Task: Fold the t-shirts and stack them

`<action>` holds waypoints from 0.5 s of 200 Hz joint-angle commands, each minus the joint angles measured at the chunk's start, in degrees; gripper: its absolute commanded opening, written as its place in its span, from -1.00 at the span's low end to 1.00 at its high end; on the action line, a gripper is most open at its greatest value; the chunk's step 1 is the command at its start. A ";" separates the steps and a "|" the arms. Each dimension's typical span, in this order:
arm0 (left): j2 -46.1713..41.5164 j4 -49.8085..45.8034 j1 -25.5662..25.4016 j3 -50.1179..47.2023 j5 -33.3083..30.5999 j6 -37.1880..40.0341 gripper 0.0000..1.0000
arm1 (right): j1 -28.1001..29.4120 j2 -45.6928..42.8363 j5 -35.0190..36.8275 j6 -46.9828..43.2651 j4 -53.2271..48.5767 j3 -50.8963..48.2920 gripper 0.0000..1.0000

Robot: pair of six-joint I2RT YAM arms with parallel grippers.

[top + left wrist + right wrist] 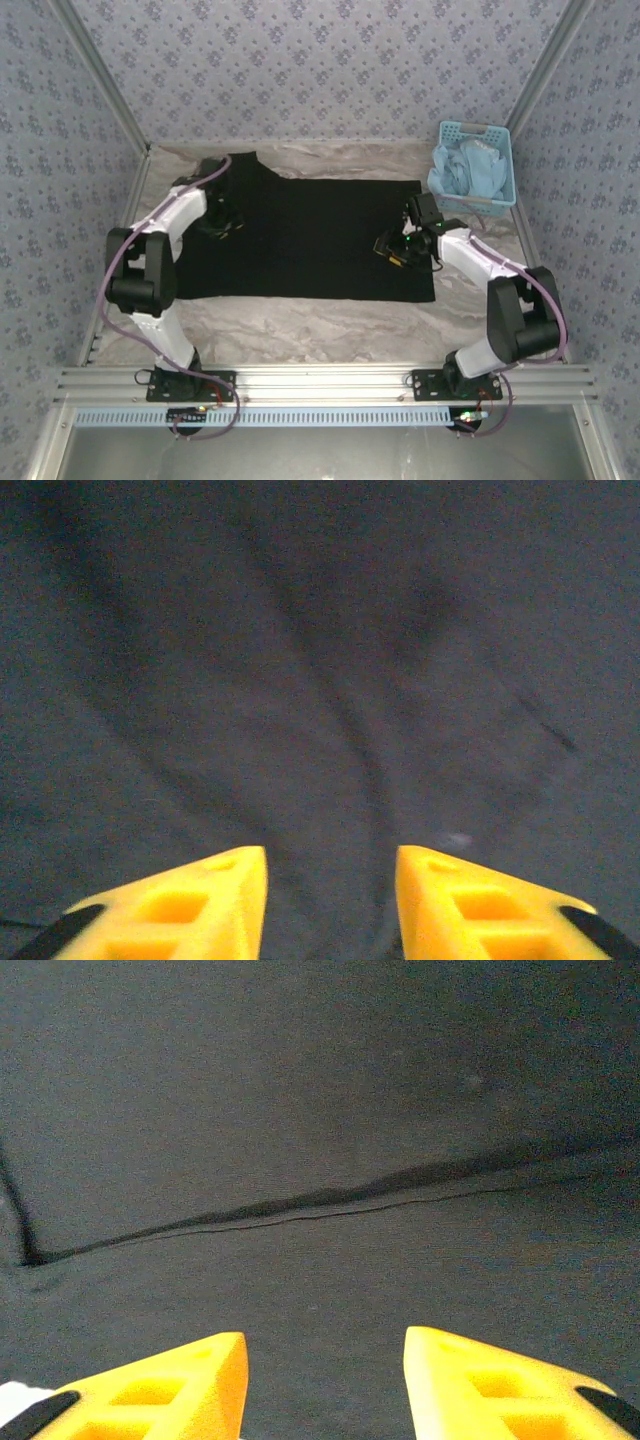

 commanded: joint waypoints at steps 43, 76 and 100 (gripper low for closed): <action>0.20 1.88 6.36 -12.84 1.23 -15.88 -0.42 | 1.70 6.97 8.20 0.27 -10.01 -0.94 -0.11; -2.91 -0.59 7.12 -20.12 -2.33 -20.52 -0.49 | 2.03 11.34 8.71 -1.01 -14.65 -1.74 -0.08; -8.12 -1.20 7.68 -26.10 -3.78 -22.87 -0.50 | 2.81 12.66 6.81 -2.10 -18.33 -2.32 -0.05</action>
